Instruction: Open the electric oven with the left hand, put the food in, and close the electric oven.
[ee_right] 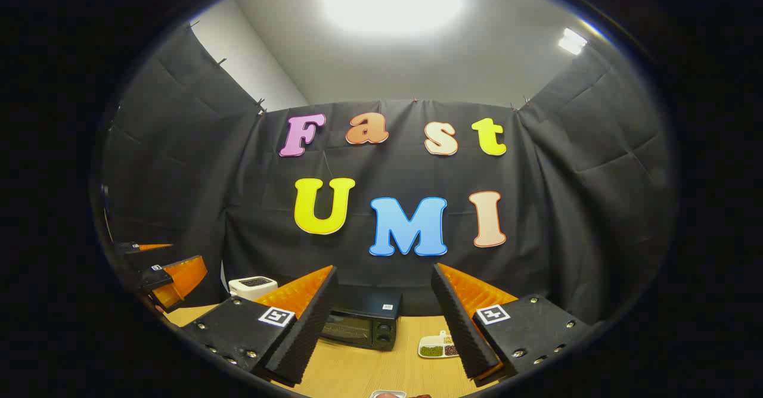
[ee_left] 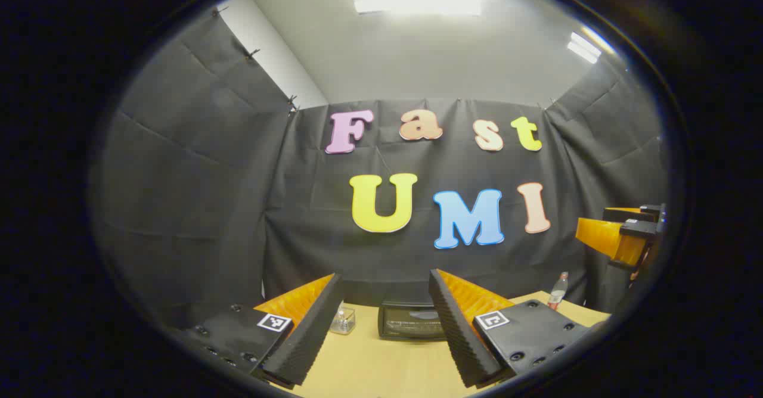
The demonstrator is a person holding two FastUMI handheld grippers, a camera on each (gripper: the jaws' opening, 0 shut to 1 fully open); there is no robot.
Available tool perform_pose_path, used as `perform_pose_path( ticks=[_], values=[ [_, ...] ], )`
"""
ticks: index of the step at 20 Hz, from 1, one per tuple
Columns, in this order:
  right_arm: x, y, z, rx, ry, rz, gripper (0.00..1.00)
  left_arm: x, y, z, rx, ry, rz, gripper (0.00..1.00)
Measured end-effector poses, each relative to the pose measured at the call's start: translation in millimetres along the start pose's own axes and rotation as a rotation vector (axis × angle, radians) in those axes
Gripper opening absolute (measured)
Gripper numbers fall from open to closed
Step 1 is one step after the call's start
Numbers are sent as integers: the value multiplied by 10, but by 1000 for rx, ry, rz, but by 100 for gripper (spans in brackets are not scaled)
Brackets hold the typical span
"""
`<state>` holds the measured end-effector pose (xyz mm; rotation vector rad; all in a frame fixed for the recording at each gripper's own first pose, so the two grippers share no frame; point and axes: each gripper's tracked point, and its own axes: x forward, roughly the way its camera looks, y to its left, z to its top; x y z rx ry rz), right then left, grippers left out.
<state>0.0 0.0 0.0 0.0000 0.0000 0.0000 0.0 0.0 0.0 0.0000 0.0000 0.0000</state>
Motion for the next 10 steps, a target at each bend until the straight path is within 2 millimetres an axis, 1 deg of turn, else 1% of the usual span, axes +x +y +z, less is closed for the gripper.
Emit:
perform_pose_path(
  ticks=[4,10],
  values=[
    [-10,-8,11,-9,-12,-2,95,15,-135,-47,-6,8,-19,98],
    [-40,-84,-71,5,4,-4,95,72,-379,51,-11,-8,-60,98]
  ],
)
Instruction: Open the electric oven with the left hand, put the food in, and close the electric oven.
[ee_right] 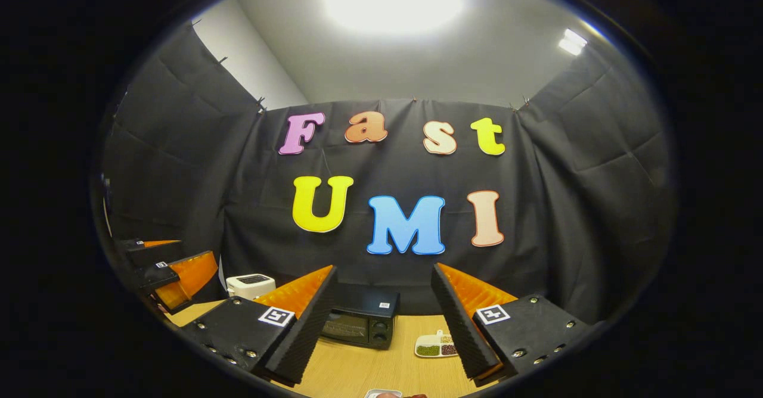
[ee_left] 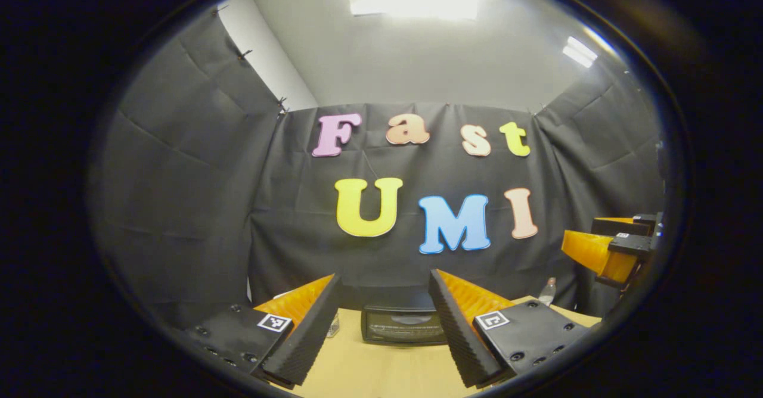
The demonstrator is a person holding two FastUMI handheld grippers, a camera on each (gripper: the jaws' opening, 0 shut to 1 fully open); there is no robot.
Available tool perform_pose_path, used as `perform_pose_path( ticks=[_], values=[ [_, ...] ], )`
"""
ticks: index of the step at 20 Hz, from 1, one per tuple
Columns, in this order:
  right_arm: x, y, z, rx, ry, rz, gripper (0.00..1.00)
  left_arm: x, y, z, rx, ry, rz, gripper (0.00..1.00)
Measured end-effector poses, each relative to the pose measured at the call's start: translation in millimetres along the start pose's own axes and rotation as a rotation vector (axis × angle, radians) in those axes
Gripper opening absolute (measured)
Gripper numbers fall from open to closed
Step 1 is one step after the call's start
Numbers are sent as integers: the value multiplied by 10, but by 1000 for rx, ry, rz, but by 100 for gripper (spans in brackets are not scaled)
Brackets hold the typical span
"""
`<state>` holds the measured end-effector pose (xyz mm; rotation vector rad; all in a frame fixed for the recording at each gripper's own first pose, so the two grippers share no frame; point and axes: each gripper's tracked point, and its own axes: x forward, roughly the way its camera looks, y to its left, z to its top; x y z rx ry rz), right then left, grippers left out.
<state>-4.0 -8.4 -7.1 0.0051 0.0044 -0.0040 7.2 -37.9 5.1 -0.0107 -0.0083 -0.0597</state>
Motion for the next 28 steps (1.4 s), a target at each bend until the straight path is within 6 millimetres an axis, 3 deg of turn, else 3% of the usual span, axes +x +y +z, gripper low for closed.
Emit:
perform_pose_path(
  ticks=[7,12,17,19,20,22,28],
  values=[
    [-52,-330,-104,16,20,-45,95,148,-321,54,9,-12,-42,98],
    [-28,-485,-216,43,37,-55,95,542,-433,-38,31,-12,-46,98],
    [73,-572,-392,76,81,-121,96,1275,-487,-490,14,26,-94,96],
    [135,-554,-456,96,94,-149,96,1596,-504,-776,-7,61,-122,94],
    [179,-577,-473,92,98,-174,96,1769,-503,-907,-21,73,-128,99],
    [224,-644,-529,78,113,-222,95,2090,-515,-1208,-34,111,-144,99],
    [334,-794,-617,45,162,-332,95,2766,-747,-2006,-3,198,-216,95]
  ],
)
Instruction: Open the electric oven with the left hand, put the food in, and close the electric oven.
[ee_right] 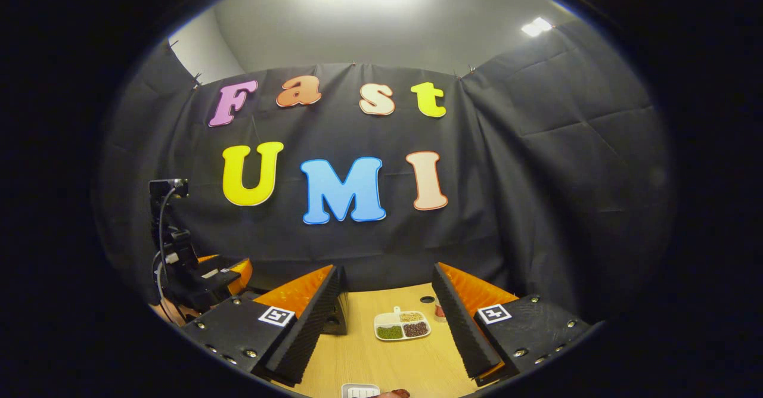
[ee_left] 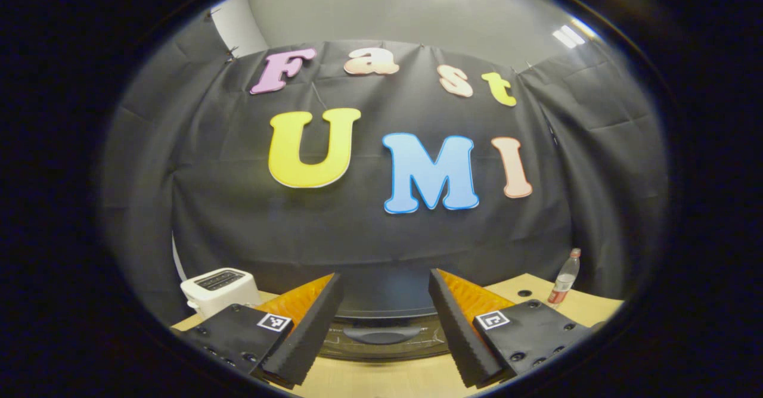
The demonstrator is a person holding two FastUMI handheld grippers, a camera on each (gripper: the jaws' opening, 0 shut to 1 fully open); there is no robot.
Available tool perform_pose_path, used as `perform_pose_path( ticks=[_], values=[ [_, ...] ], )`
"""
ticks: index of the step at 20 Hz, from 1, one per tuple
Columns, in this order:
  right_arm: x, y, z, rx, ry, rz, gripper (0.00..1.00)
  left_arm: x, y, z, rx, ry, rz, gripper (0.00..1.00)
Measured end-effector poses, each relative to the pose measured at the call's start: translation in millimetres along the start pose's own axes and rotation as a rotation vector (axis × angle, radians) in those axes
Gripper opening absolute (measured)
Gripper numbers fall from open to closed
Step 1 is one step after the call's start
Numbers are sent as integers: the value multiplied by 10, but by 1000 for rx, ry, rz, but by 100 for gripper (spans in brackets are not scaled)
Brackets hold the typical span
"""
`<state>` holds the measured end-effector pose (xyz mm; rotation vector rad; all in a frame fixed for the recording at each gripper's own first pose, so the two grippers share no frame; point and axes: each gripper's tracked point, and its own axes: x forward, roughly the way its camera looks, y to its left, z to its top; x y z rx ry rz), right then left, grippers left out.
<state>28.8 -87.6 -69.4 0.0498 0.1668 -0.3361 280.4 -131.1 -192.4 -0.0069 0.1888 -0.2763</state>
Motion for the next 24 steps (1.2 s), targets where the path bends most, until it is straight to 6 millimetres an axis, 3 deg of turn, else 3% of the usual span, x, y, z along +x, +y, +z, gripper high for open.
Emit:
perform_pose_path(
  ticks=[4,7,11,13,16,24],
  values=[
    [29,-79,-28,-24,13,-63,96,429,-29,-547,20,90,-11,99],
    [5,-162,-38,-34,22,-101,95,562,31,-899,26,146,-1,99],
    [-29,-239,-49,-46,34,-132,96,631,88,-1221,24,207,15,99],
    [-23,-264,-36,-51,33,-135,96,640,75,-1193,19,184,7,99],
    [-26,-271,-29,-62,34,-129,96,571,60,-1268,17,184,5,99],
    [-78,-344,-28,-62,43,-86,96,-86,17,-1446,29,193,18,97]
  ],
)
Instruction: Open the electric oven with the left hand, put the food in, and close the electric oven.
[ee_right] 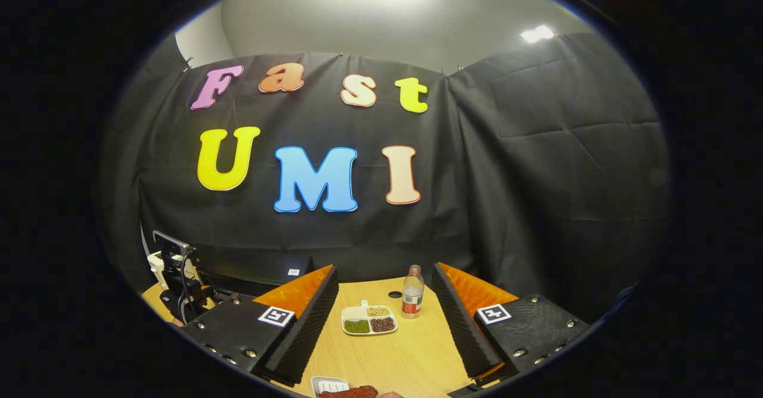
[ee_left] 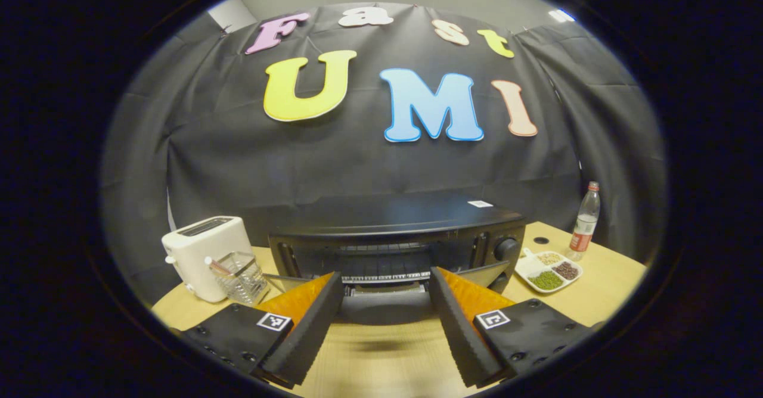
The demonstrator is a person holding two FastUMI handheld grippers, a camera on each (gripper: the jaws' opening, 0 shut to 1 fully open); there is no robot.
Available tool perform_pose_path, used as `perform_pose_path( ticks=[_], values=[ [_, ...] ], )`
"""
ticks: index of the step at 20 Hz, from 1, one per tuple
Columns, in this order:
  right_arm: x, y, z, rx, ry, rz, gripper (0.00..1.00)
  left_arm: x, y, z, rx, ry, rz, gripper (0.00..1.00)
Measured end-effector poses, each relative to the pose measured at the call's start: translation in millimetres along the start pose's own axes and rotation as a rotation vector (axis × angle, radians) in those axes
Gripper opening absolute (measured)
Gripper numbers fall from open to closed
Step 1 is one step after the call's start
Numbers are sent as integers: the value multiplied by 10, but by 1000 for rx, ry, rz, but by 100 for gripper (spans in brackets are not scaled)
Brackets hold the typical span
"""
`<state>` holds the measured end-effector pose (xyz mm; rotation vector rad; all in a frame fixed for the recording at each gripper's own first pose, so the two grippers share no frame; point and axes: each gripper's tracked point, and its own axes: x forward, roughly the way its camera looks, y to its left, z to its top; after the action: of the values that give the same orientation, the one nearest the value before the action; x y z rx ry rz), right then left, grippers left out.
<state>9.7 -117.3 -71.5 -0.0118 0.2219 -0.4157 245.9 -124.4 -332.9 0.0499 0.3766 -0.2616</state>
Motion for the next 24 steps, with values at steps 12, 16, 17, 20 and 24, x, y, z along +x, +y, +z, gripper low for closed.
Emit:
perform_pose_path(
  ticks=[12,16,17,20,24],
  values=[
    [-253,-175,-164,-62,66,55,96,-413,-81,-695,7,109,30,98],
    [-326,-207,-248,-80,91,76,96,-478,-111,-1035,-1,187,43,99],
    [-340,-199,-283,-78,103,84,96,-472,-116,-1105,0,217,47,97],
    [-369,-198,-442,-60,150,114,96,-685,-176,-1160,-1,222,41,95],
    [-343,-155,-797,-6,251,177,96,-1047,-256,-792,-21,153,38,97]
  ],
)
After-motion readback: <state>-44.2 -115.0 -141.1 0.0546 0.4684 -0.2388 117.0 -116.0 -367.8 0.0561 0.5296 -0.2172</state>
